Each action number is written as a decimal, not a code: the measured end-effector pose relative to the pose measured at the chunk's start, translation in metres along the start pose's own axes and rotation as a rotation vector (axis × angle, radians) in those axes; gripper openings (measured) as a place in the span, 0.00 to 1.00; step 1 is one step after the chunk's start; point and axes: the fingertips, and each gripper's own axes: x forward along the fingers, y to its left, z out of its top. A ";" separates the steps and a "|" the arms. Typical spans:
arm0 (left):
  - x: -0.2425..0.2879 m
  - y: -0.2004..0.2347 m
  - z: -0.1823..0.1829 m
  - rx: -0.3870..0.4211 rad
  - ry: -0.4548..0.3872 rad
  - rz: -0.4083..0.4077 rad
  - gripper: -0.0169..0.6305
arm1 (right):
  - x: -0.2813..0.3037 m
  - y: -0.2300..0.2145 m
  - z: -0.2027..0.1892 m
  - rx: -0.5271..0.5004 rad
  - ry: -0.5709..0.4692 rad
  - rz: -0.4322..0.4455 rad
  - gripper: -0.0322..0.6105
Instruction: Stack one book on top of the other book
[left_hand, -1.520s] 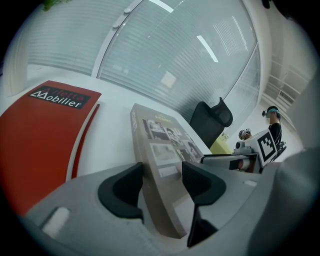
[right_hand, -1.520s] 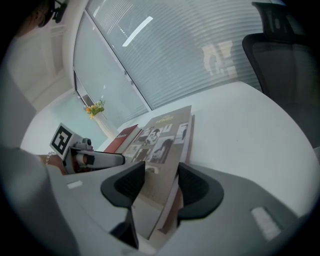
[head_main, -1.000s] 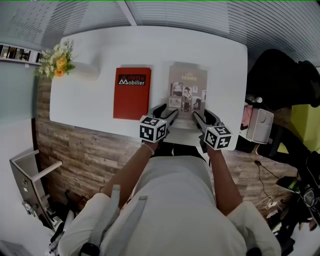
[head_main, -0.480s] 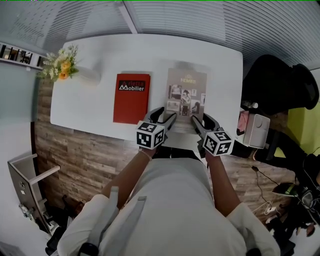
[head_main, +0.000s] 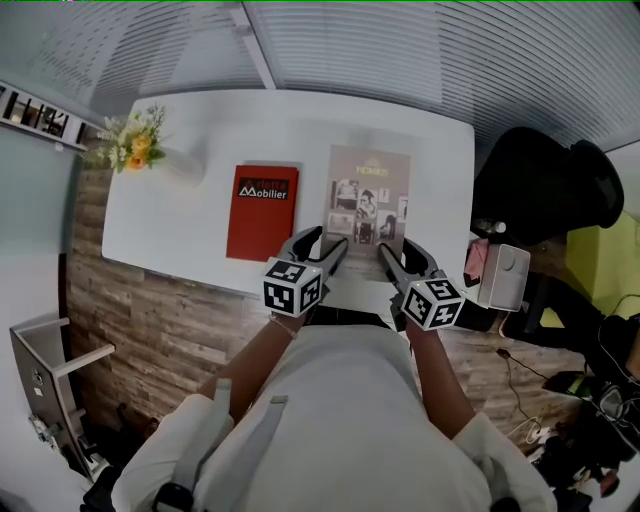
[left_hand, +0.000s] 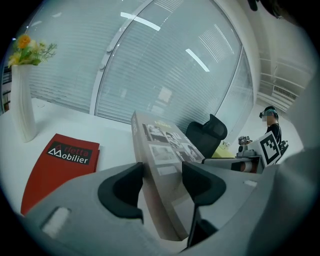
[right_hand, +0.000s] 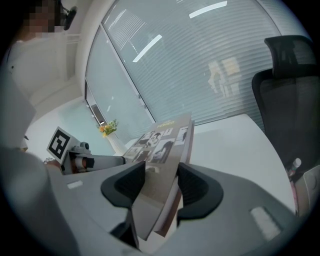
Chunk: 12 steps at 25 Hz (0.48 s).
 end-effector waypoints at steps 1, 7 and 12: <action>-0.003 -0.002 0.004 0.001 -0.007 0.001 0.42 | -0.003 0.003 0.004 -0.003 -0.005 0.002 0.36; -0.015 -0.011 0.020 0.017 -0.044 0.008 0.42 | -0.013 0.014 0.020 -0.029 -0.033 0.001 0.36; -0.019 -0.018 0.025 0.021 -0.059 0.017 0.42 | -0.020 0.016 0.024 -0.026 -0.046 0.001 0.36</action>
